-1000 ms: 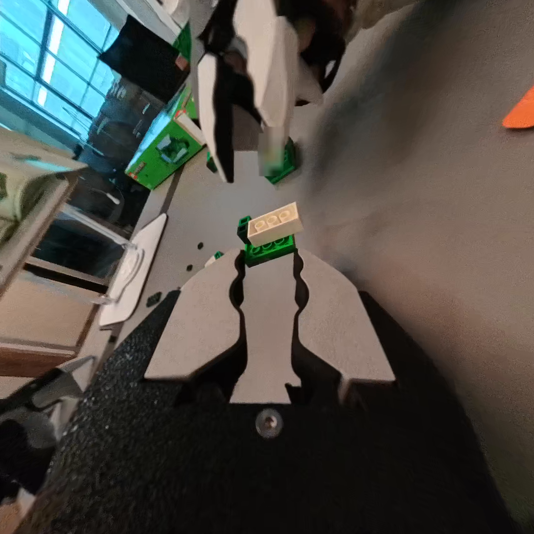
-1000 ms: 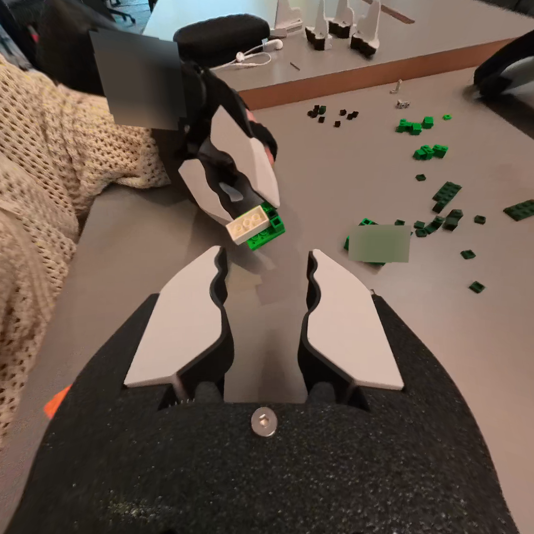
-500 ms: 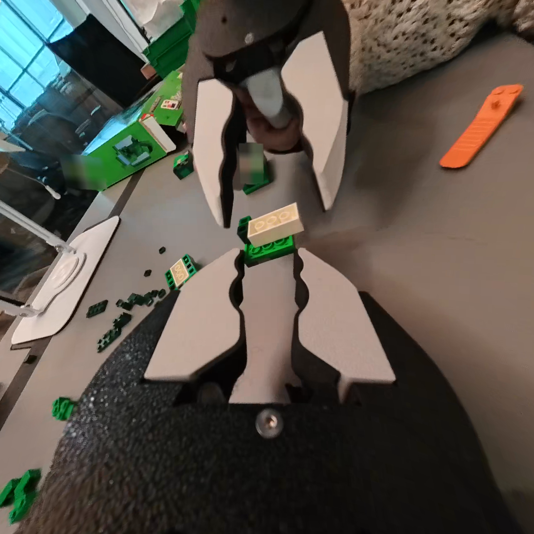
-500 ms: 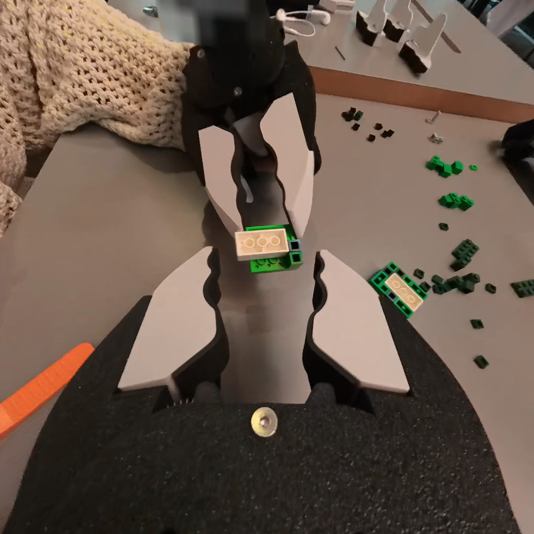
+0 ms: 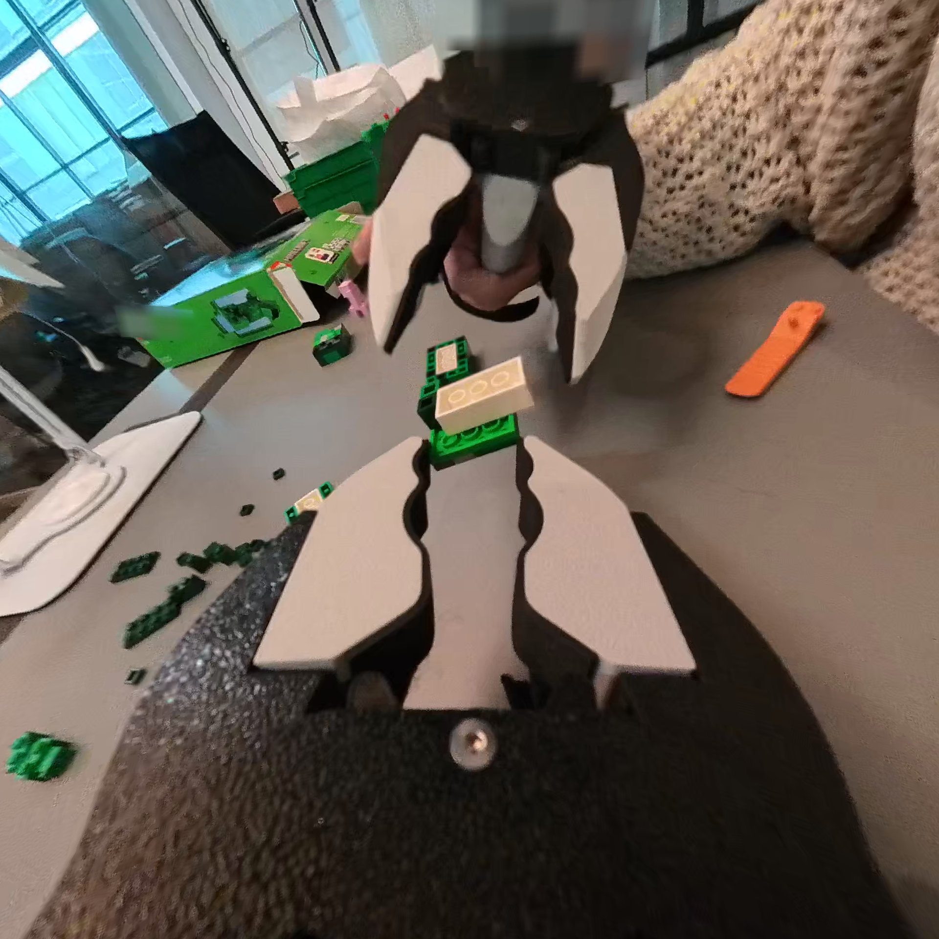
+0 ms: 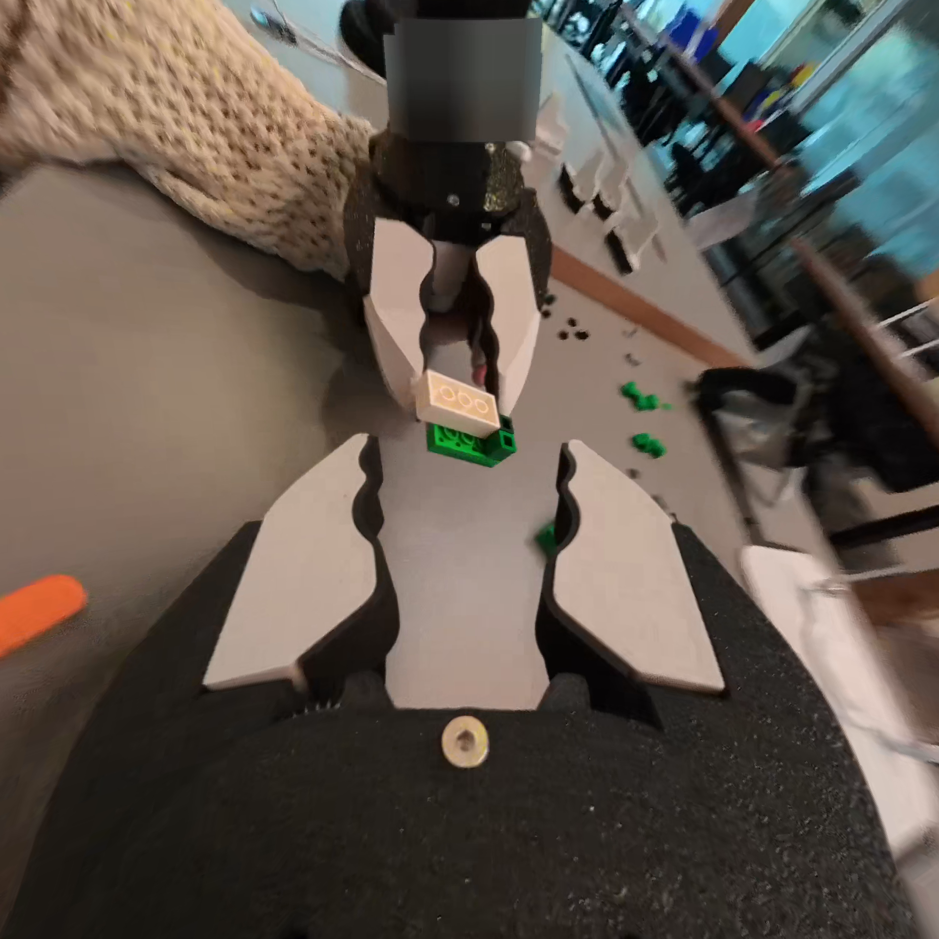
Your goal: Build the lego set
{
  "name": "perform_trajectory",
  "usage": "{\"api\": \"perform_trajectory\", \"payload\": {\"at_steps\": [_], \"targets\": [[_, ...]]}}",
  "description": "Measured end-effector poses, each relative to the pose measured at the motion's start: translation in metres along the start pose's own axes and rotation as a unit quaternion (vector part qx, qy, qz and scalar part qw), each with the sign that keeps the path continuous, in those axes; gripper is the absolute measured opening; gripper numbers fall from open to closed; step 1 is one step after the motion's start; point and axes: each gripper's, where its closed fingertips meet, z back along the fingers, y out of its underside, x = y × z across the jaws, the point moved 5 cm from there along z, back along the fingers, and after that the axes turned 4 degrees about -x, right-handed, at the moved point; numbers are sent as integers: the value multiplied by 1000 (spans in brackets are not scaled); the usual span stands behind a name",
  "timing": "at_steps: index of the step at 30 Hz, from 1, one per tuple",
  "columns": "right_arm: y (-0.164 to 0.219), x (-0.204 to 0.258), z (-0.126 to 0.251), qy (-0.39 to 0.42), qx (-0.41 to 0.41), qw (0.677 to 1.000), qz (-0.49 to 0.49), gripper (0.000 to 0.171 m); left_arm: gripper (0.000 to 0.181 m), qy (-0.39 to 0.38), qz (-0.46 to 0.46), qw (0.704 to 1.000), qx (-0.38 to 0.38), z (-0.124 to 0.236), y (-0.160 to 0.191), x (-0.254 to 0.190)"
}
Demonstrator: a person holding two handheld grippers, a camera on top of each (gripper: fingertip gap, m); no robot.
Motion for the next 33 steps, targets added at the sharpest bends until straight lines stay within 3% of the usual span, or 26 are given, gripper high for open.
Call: {"api": "perform_trajectory", "payload": {"at_steps": [4, 10, 18, 33], "targets": [[-9, 4, -1, 63, 22, 988, 140, 57, 32, 55, 88, 993, -53, 2, -11, -3], [-22, 6, -10, 71, 7, 984, 166, 40, 31, 136, 214, 959, -125, 8, -22, -4], [-27, 5, -15, 49, 4, 985, 167, 24, 31, 171, 242, 946, -132, 8, -24, -8], [-25, 8, -14, 28, 3, 982, 187, 17, 32, 199, 264, 933, -139, 7, -26, -11]]}}
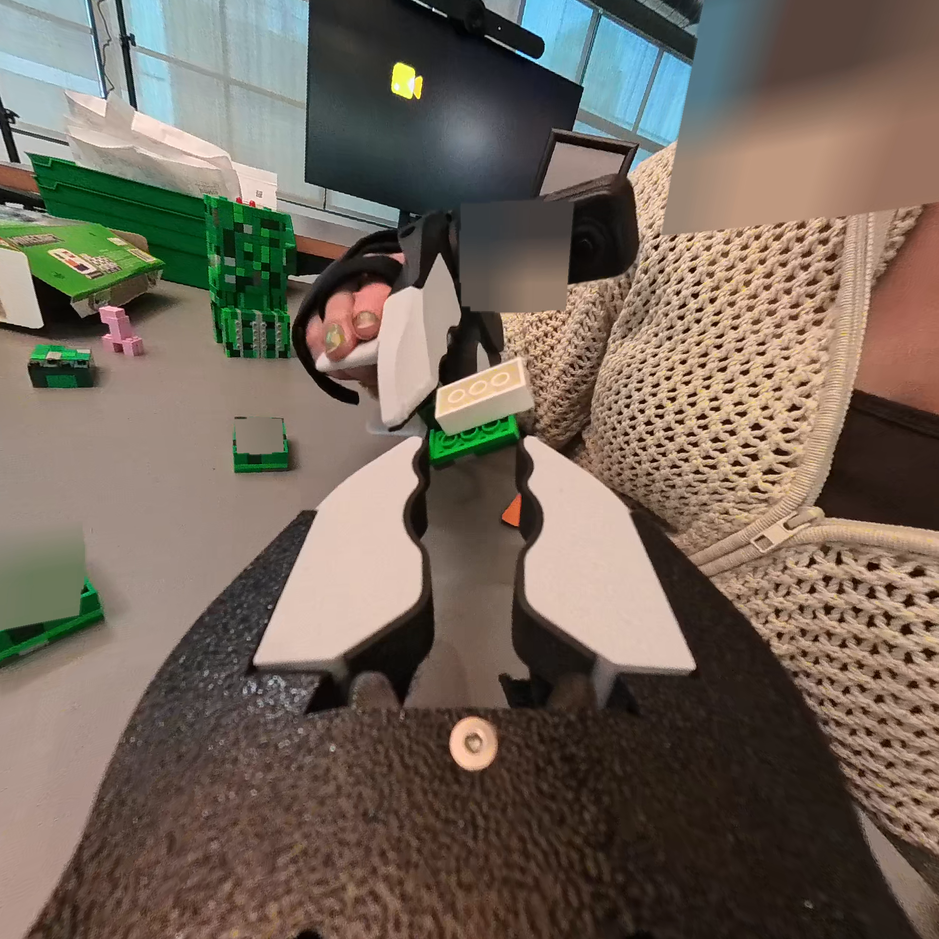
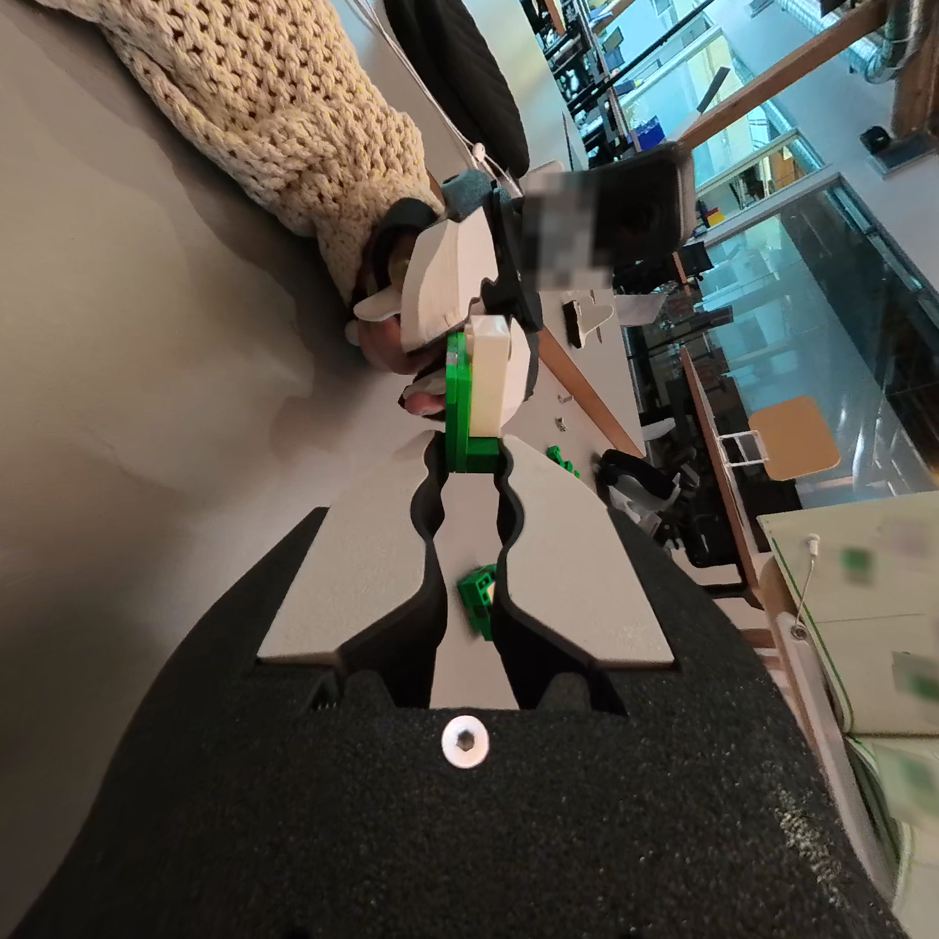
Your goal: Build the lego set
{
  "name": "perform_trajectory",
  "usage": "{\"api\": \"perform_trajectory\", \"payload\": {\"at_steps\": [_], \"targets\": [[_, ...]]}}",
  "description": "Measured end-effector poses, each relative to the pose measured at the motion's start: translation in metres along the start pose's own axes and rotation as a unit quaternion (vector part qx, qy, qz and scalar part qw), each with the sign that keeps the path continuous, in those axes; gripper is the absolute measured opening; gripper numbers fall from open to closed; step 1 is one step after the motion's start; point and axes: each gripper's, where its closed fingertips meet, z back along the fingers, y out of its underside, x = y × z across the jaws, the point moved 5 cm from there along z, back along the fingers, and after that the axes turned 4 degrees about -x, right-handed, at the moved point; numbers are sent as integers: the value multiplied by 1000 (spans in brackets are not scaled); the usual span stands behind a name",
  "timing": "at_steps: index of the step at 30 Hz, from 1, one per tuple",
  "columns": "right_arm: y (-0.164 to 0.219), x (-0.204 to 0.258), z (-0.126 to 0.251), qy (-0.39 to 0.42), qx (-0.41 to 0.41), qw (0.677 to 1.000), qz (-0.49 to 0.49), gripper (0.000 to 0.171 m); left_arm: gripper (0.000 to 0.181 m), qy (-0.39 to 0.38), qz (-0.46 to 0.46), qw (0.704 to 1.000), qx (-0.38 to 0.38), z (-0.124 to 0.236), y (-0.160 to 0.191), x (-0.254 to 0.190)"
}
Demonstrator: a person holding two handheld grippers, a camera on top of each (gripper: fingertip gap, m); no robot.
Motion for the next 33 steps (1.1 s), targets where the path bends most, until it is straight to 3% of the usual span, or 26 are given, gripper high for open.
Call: {"api": "perform_trajectory", "payload": {"at_steps": [9, 11, 13, 17, 20, 27, 33], "targets": [[3, -3, 2, -37, 6, 999, -26, 17, 32, -10, 21, 1000, -1, -3, 1, 3], [13, -15, 3, 20, 17, 999, -31, 17, 34, -54, 30, 997, -46, 1, -6, 13], [29, -27, 4, 92, 63, 993, -30, 17, 53, -112, 11, 991, -70, 7, -10, 23], [52, -32, -1, 189, 181, 964, 38, 17, 62, -284, -82, 954, -43, 14, -12, 40], [52, -26, -9, 216, 207, 948, 105, 17, 69, -352, -139, 926, -5, 9, -8, 44], [53, -20, -17, 224, 236, 928, 181, 17, 51, -383, -164, 909, 29, -1, -4, 41], [52, -15, -18, 219, 246, 917, 226, 17, 48, -412, -210, 884, 67, -1, -2, 41]]}}
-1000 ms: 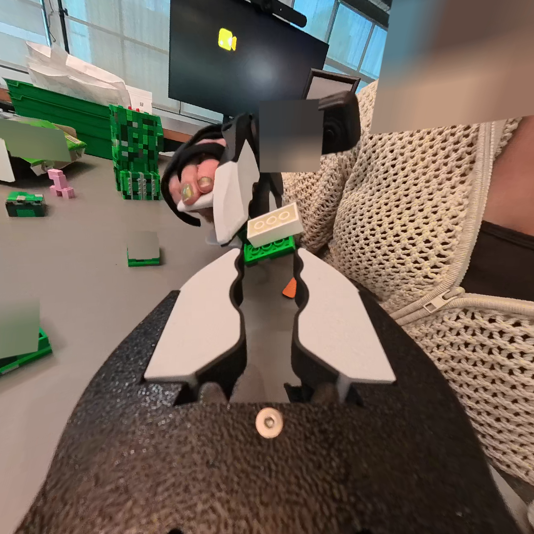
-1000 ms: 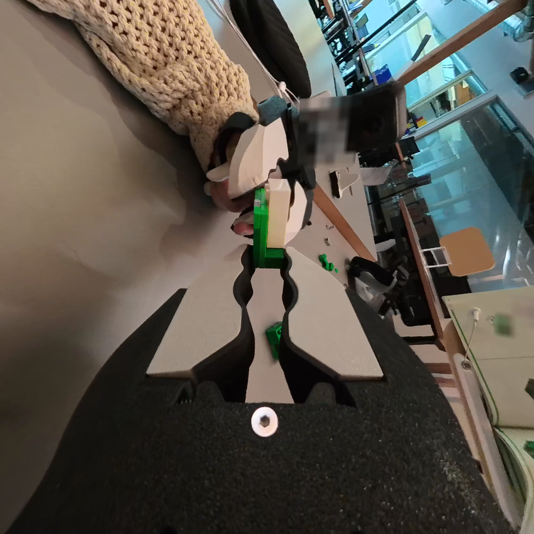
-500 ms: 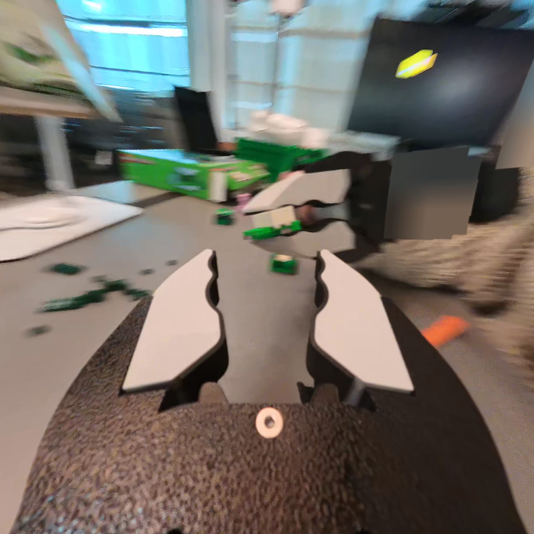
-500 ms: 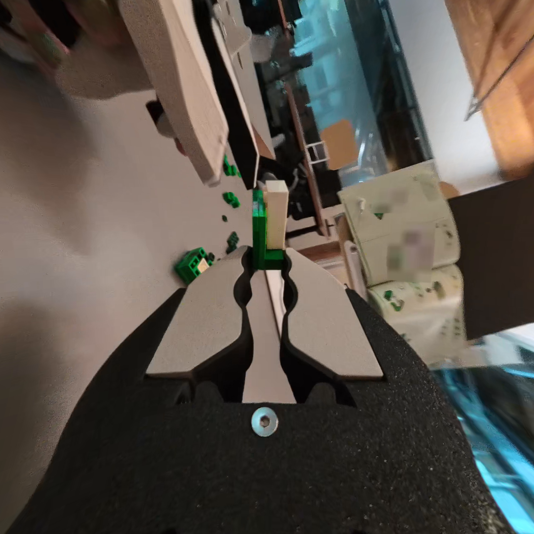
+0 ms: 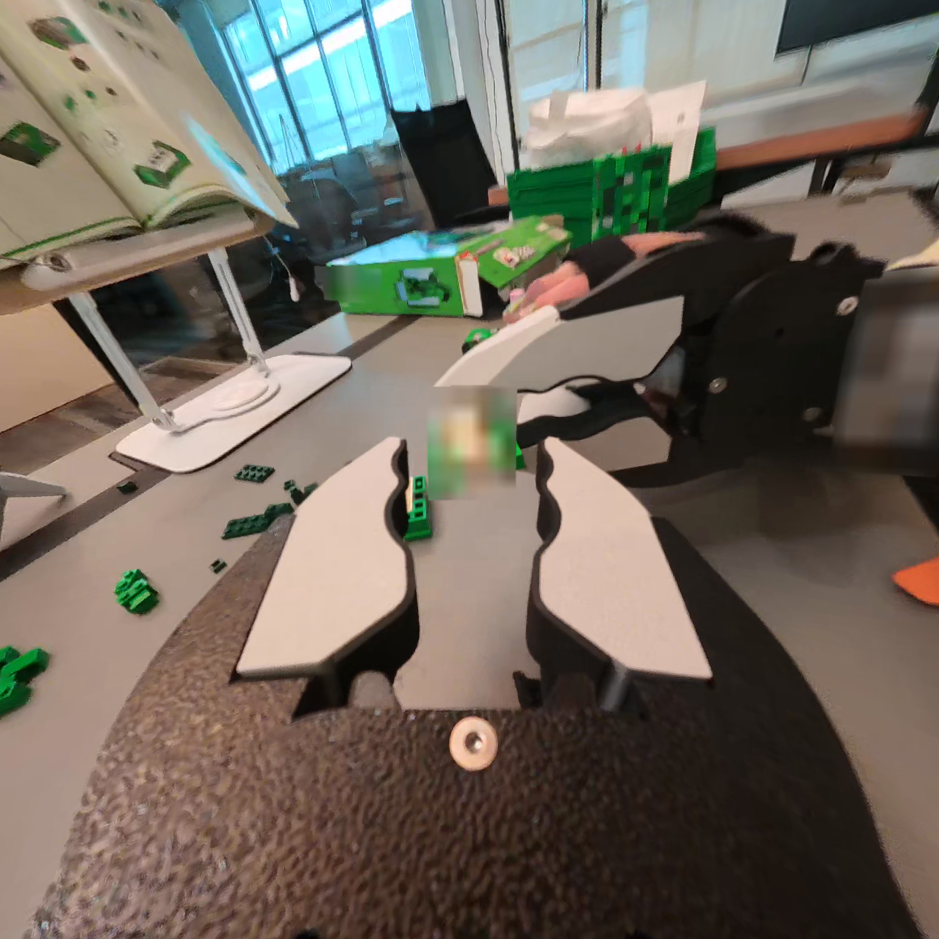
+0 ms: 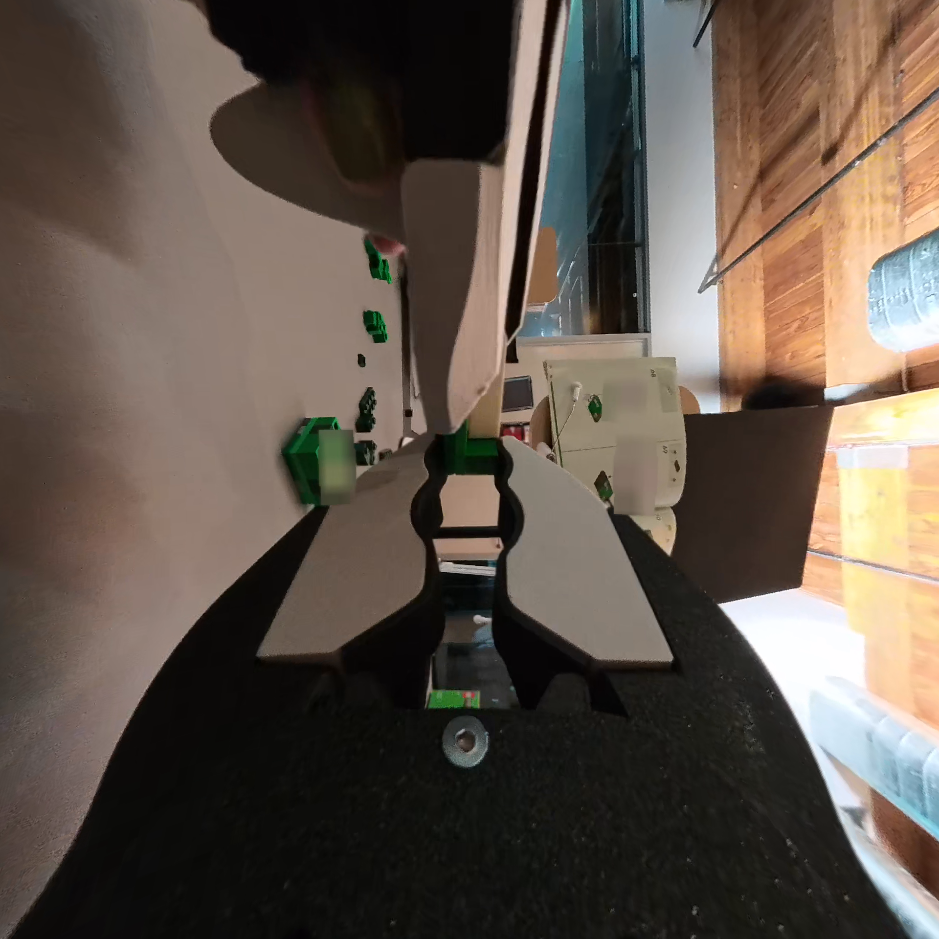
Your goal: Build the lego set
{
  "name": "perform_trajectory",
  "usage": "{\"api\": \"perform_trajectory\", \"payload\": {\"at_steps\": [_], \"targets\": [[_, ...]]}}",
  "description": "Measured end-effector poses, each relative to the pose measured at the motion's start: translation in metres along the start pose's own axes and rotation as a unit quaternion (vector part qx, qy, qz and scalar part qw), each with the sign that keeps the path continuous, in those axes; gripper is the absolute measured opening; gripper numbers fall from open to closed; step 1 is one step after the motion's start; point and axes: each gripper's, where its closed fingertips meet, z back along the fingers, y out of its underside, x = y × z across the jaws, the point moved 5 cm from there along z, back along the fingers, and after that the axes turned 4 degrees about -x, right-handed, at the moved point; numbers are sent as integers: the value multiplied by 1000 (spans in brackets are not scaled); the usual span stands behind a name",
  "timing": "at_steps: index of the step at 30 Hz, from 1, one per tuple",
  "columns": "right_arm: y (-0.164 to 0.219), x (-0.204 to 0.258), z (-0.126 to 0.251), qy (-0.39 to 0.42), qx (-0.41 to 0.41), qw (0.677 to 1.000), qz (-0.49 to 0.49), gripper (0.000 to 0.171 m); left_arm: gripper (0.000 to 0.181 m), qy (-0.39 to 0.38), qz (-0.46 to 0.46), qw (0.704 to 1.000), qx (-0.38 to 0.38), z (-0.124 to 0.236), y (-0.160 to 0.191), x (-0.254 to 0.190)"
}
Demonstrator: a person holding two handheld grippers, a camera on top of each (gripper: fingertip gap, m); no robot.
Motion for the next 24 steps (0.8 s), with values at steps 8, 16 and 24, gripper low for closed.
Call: {"api": "perform_trajectory", "payload": {"at_steps": [8, 16, 24], "targets": [[-1, 3, 5, -8, -7, 1000, 14, 17, 34, 22, -35, 998, 37, 0, 5, -4], [47, -17, 19, -124, -64, 944, -301, 38, 34, -17, -144, 989, 32, 6, 6, 10], [74, -34, -18, -253, -4, 821, -512, 58, 34, -18, -177, 984, 23, 5, 6, 3]]}}
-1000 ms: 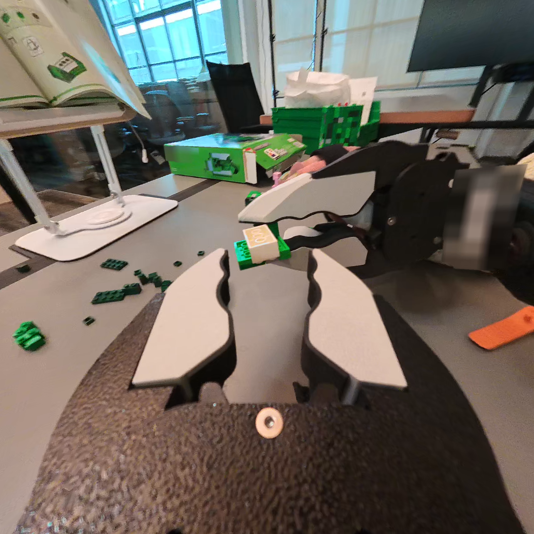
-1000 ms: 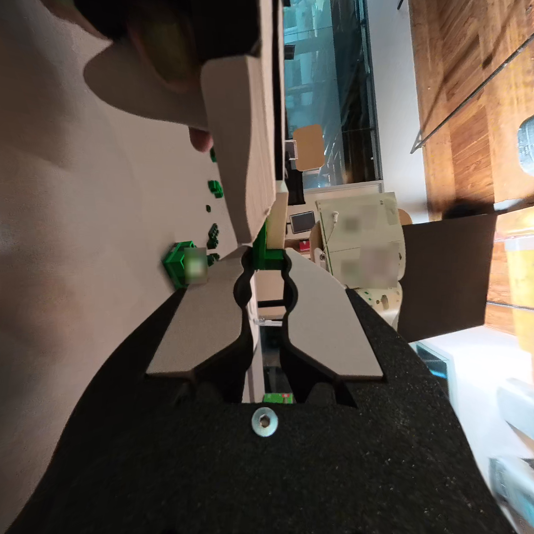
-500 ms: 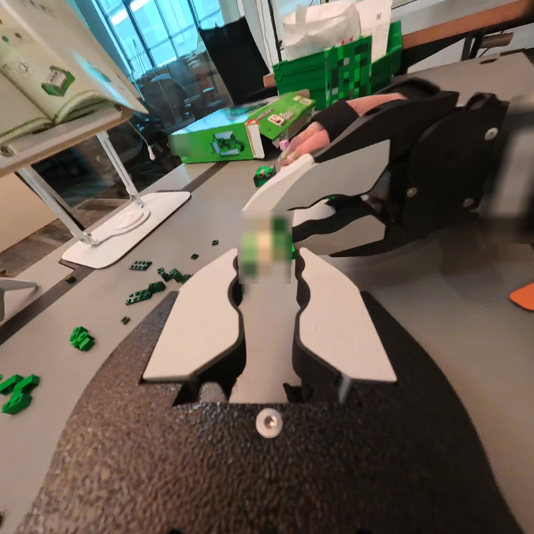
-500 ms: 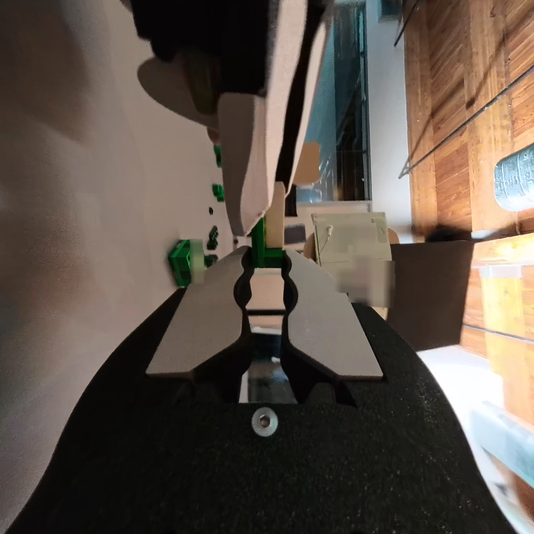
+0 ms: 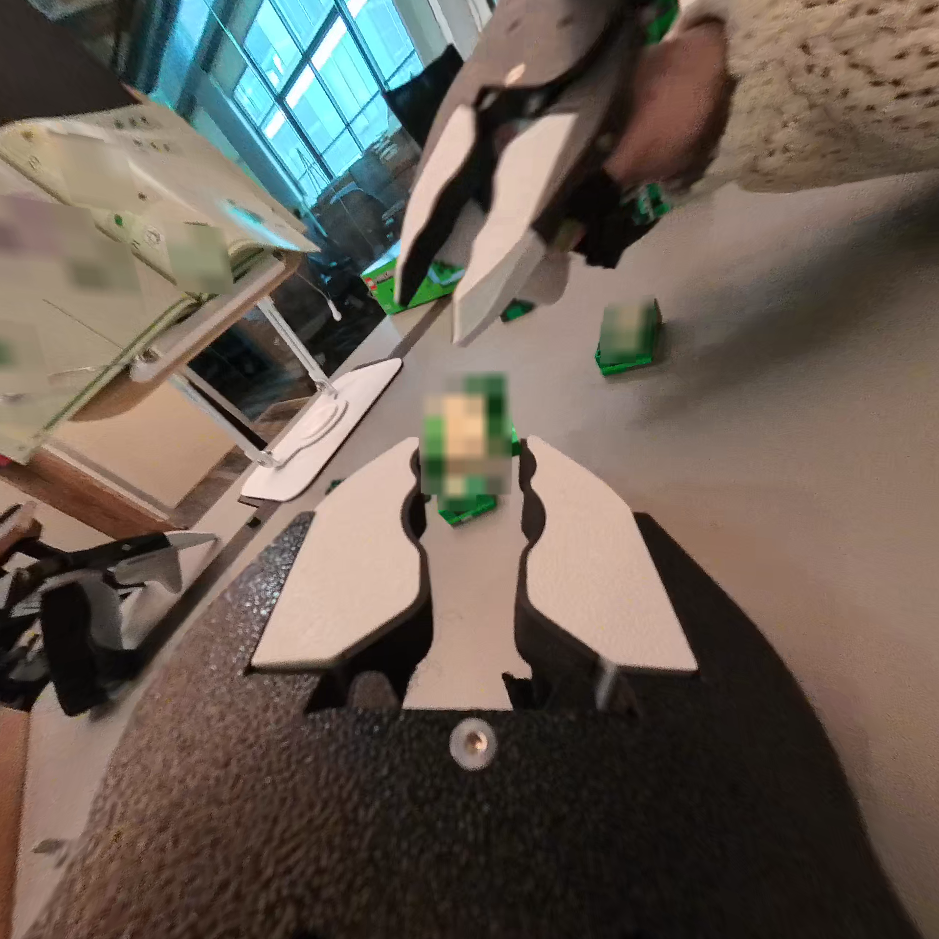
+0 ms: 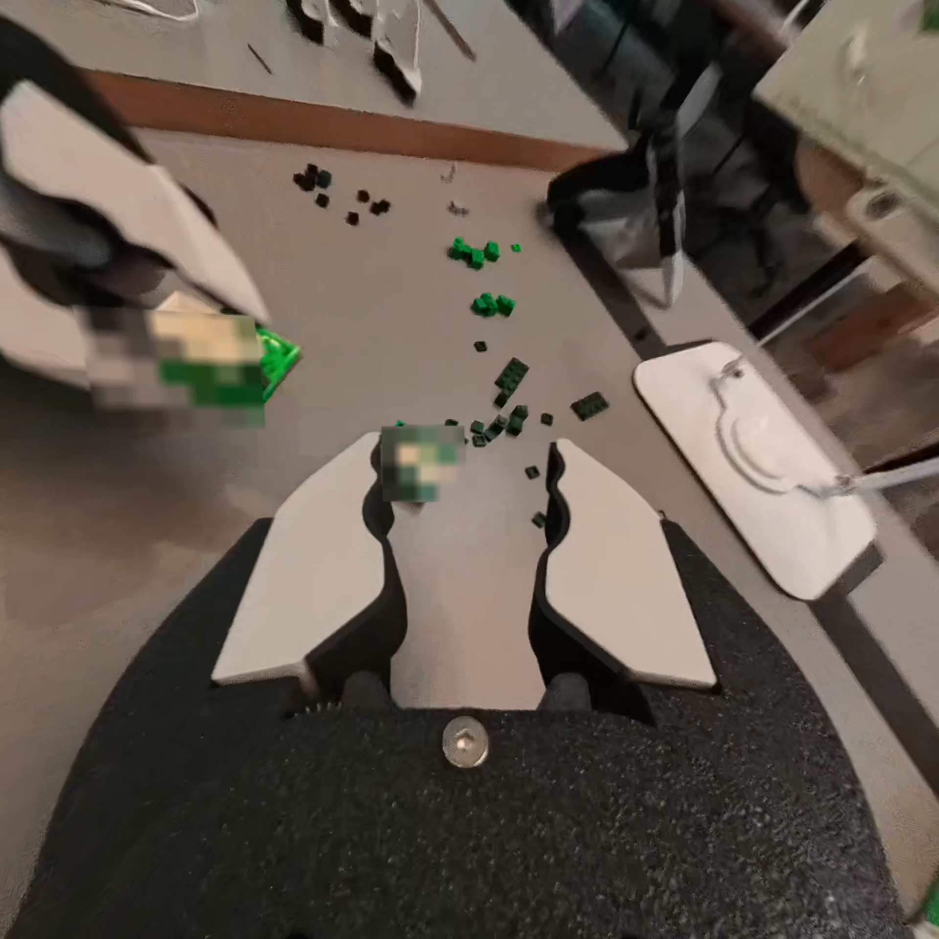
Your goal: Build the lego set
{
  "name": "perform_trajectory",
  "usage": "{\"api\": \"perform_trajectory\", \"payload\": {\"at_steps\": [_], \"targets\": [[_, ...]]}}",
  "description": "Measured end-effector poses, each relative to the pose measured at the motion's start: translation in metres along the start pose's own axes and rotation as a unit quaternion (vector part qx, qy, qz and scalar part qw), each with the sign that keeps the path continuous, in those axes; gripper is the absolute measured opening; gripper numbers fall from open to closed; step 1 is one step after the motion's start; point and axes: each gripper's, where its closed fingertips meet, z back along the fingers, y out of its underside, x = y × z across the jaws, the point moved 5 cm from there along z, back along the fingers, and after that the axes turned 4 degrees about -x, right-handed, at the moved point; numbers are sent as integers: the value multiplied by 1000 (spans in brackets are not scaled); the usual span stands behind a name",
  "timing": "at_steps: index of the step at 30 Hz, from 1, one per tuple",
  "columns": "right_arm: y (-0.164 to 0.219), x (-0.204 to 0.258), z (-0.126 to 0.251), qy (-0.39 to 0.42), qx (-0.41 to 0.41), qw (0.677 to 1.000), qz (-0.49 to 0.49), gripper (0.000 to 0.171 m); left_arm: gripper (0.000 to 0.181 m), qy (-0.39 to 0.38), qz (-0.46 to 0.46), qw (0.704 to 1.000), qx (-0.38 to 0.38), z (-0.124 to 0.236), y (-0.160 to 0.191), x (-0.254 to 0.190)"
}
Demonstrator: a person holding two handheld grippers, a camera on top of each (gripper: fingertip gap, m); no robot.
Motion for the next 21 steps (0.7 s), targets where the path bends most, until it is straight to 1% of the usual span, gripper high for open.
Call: {"api": "perform_trajectory", "payload": {"at_steps": [1, 5, 8, 11, 13, 14, 16, 19, 21], "targets": [[-4, -4, -9, -14, 15, 1000, -16, 59, 34, 3, -8, 1000, -4, 0, -2, -2], [-25, -23, -49, -58, 71, 994, -54, 50, 34, 17, -38, 999, 0, -2, -2, -10], [-42, -33, -88, -112, 98, 987, -66, 40, 34, 24, -56, 998, 6, -3, -1, -14], [-55, -35, -133, -171, 119, 976, -61, 37, 34, 24, -68, 997, 12, -4, 2, -15], [-53, -33, -162, -214, 151, 963, -58, 35, 34, 23, -69, 997, 9, -4, 2, -15], [-48, -35, -176, -221, 176, 957, -57, 34, 34, 23, -68, 997, 7, -3, 1, -16], [-37, -35, -195, -254, 221, 941, -46, 32, 34, 25, -66, 997, 8, -4, 2, -16], [-16, -36, -208, -266, 286, 921, 5, 31, 34, 23, -69, 997, 12, -4, 4, -15], [-6, -33, -210, -269, 308, 912, 32, 29, 34, 22, -67, 997, 11, -4, 3, -14]]}}
